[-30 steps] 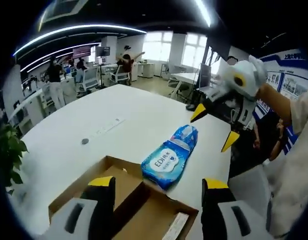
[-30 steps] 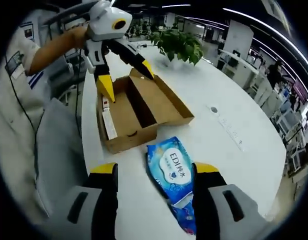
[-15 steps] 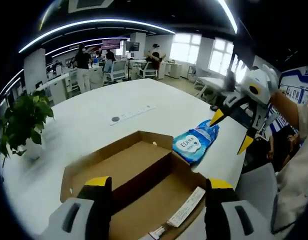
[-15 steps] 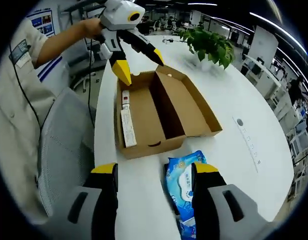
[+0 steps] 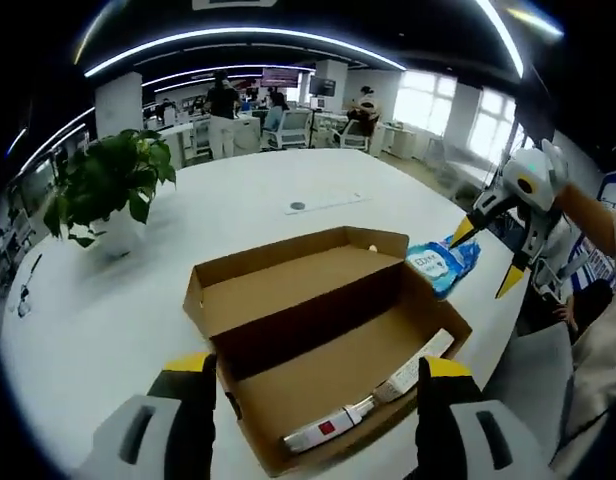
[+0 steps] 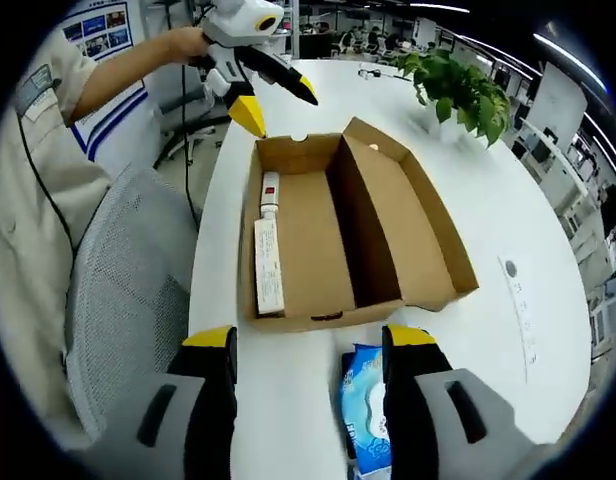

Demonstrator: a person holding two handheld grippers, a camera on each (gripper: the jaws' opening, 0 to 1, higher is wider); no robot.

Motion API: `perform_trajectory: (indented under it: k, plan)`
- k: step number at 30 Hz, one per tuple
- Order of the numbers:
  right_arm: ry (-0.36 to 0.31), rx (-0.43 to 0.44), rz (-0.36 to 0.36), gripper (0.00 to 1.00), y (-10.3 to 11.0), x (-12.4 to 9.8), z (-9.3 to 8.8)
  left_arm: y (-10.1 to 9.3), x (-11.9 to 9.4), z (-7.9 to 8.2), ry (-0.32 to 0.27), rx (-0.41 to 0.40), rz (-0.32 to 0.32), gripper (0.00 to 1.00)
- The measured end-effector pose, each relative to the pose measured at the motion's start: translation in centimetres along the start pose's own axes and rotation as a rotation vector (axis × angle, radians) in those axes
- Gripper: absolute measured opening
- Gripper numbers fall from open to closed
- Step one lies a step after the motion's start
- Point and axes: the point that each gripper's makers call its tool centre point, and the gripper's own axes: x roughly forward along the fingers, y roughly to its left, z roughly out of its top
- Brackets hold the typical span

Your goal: Operate the shoe box by opening the lid, removing the specified soft item, and placing it in the target area until the item is outside and the box remains undamaged.

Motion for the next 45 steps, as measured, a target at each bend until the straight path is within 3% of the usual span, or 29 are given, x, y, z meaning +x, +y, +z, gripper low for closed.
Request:
perform_trajectory:
  k: [4,12,19,23,26,29,37,45]
  plan:
    - [0.025,-0.020,0.014,0.55,0.0,1.4,0.1,1.2,-0.6,-2.2,0.028,-0.005,0.030,0.85]
    - [0.040,-0.033,0.024,0.55,0.1,3.9,0.7,2.6,-1.1,-5.2,0.053,-0.011,0.062,0.74]
    - [0.057,-0.067,0.031,0.52,0.3,5.7,0.9,3.2,-1.3,-6.0,0.021,-0.084,0.097,0.56]
    - [0.078,-0.094,0.042,0.51,0.5,6.7,0.7,4.0,-1.2,-6.7,0.008,-0.164,0.130,0.49]
    - [0.102,-0.120,0.055,0.49,0.8,7.6,0.4,4.7,-1.2,-7.7,0.018,-0.187,0.163,0.40]
    - [0.122,-0.136,0.061,0.49,0.7,8.2,0.0,5.0,-1.3,-8.2,0.026,-0.200,0.184,0.38]
    - [0.122,-0.112,0.122,0.45,1.1,9.3,0.0,5.1,-1.1,-10.4,0.058,-0.307,0.219,0.22]
    - [0.134,-0.104,0.176,0.35,2.1,10.0,-0.4,4.8,0.0,-10.1,0.039,-0.343,0.214,0.10]
